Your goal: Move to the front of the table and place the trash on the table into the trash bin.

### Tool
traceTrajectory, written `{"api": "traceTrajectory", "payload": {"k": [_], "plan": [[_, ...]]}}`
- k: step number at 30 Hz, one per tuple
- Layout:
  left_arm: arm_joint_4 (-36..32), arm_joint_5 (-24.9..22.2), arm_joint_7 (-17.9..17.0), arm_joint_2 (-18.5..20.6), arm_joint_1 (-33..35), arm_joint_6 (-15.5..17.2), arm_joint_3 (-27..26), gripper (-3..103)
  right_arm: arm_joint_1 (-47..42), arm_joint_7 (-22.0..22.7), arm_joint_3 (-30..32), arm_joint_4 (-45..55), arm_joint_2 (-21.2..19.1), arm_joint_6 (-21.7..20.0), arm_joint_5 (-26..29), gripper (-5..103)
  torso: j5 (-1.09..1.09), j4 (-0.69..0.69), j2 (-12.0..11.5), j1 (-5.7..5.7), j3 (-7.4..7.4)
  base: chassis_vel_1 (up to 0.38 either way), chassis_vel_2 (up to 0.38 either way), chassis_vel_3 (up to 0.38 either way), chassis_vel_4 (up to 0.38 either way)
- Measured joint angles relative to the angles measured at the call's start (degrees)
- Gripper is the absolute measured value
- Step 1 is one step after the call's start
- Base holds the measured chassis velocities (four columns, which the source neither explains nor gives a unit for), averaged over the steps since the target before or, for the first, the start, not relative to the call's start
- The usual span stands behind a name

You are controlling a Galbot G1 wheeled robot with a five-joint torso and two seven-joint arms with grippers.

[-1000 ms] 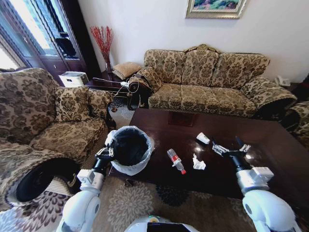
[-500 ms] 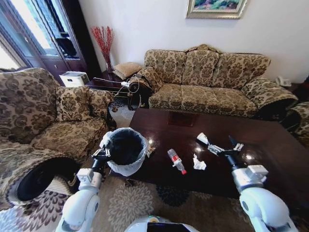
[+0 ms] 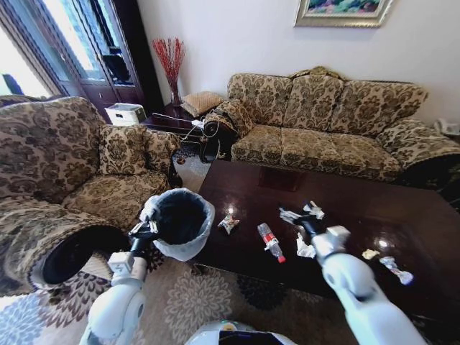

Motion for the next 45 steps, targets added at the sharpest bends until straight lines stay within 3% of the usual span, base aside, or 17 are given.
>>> {"api": "traceTrajectory", "payload": {"k": [1,5,9,11,14,19,32,37,39,45], "plan": [[0.00,0.00,0.00,0.00,0.00,0.00,0.00,3,0.00,0.00,0.00,0.00,0.00,0.00,0.00,100,0.00,0.00,0.00,0.00,0.00,0.000,0.000,0.000,0.000],[2.33,-1.04,-0.53,0.19,-1.51,0.32,-1.68,3,8.51,0.90,-12.06,-11.46,5.16,0.50,-1.62,100,-0.02,-0.01,0.00,0.00,0.00,0.000,0.000,0.000,0.000],[2.42,-2.37,-0.59,0.88,-1.91,1.27,-2.95,3,12.61,1.17,-18.20,-18.45,9.12,0.56,-2.75,100,-0.01,-0.01,0.00,0.00,0.01,0.000,0.000,0.000,0.000],[2.42,-2.74,-0.59,1.19,-2.03,1.43,-3.44,3,13.82,1.18,-19.63,-20.81,10.33,0.65,-3.05,100,-0.02,-0.01,0.00,0.00,0.01,0.000,0.000,0.000,0.000],[2.16,-4.13,-0.62,2.02,-2.34,1.70,-5.25,3,18.23,2.03,-23.30,-29.05,15.54,1.40,-3.61,100,-0.02,0.01,0.00,0.00,0.01,0.000,0.000,0.000,0.000],[1.08,-5.14,-0.51,2.66,-1.84,2.04,-6.34,3,20.87,4.19,-24.12,-35.22,19.80,1.11,-4.45,100,-0.02,0.00,0.01,0.01,0.01,0.000,0.000,0.000,0.000],[-1.15,-6.78,-0.22,2.40,-0.99,3.06,-7.08,3,20.85,4.90,-22.70,-38.45,20.22,-2.87,-6.44,103,0.02,-0.01,0.03,0.01,0.01,0.000,0.000,0.000,0.000],[-1.20,-6.89,-0.52,2.06,-0.98,3.06,-6.91,3,19.96,4.79,-21.35,-38.79,19.90,-3.08,-7.78,86,0.03,0.00,0.03,0.01,0.01,0.000,0.000,0.000,0.000],[-1.28,-6.85,-0.56,1.93,-0.91,3.06,-6.76,3,19.44,4.79,-21.11,-38.27,19.43,-3.47,-7.79,86,0.02,0.00,0.03,0.01,0.01,0.000,0.000,0.000,0.000],[-1.88,-6.39,-0.61,1.35,-0.57,3.01,-5.91,3,16.95,4.89,-20.39,-36.15,17.49,-4.37,-7.50,60,0.03,0.00,0.04,0.00,0.00,0.000,0.000,0.000,0.000]]}}
